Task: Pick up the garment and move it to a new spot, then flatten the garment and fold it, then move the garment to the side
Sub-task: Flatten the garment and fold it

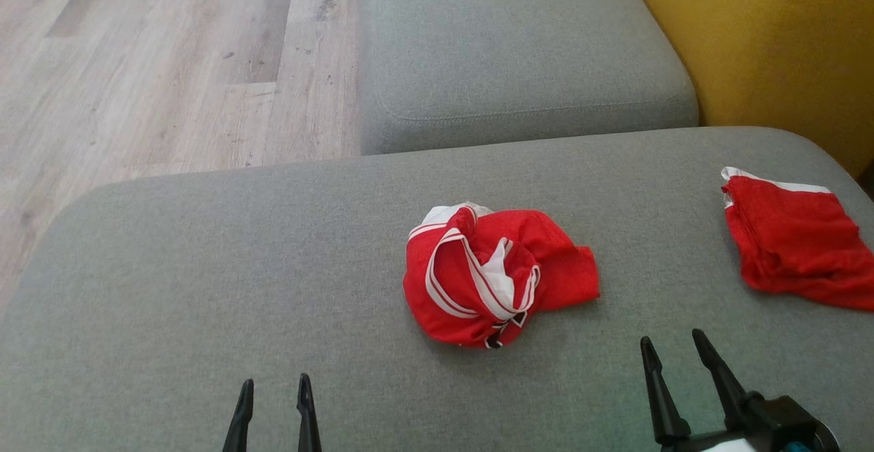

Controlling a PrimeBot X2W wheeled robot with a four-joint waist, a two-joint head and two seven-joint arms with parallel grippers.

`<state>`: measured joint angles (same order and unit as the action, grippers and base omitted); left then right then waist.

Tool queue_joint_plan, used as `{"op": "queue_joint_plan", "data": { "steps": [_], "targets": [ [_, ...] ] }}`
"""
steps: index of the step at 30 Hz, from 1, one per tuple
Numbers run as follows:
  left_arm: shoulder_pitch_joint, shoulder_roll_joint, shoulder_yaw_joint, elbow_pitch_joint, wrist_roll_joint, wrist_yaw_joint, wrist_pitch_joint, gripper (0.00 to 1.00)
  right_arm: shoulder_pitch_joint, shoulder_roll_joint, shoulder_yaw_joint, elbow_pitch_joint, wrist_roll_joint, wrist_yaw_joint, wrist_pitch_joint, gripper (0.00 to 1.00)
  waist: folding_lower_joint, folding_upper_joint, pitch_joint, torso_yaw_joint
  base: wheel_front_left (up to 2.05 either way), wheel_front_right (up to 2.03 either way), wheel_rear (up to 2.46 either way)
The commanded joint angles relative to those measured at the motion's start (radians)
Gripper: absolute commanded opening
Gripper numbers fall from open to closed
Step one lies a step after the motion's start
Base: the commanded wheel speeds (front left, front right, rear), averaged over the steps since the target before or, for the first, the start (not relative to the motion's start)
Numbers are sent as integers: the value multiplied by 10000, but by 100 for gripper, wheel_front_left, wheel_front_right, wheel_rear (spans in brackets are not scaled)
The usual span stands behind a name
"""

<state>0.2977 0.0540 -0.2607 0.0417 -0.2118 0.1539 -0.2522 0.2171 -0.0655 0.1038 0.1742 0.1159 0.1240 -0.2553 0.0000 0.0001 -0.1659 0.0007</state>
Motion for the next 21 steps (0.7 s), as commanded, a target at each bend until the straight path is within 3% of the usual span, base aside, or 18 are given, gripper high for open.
{"op": "queue_joint_plan", "data": {
  "steps": [1, 13, 21],
  "targets": [
    [-345, -37, 218, -322, -28, 65, -95, 100, -281, -54, 210, -347, 2, 67, -65, 100, 0, -1, 27, -7, 0, 0, 0],
    [-488, -37, 78, -309, 4, 90, -95, 100, -374, -111, 161, -455, -17, 67, -65, 100, 0, -1, 270, -135, 0, 0, 0],
    [-1632, -37, -487, 157, -23, -407, -95, 100, -679, -276, 257, -548, -43, 67, -65, 100, 0, -1, 918, -473, 0, 0, 0]
  ]
}}
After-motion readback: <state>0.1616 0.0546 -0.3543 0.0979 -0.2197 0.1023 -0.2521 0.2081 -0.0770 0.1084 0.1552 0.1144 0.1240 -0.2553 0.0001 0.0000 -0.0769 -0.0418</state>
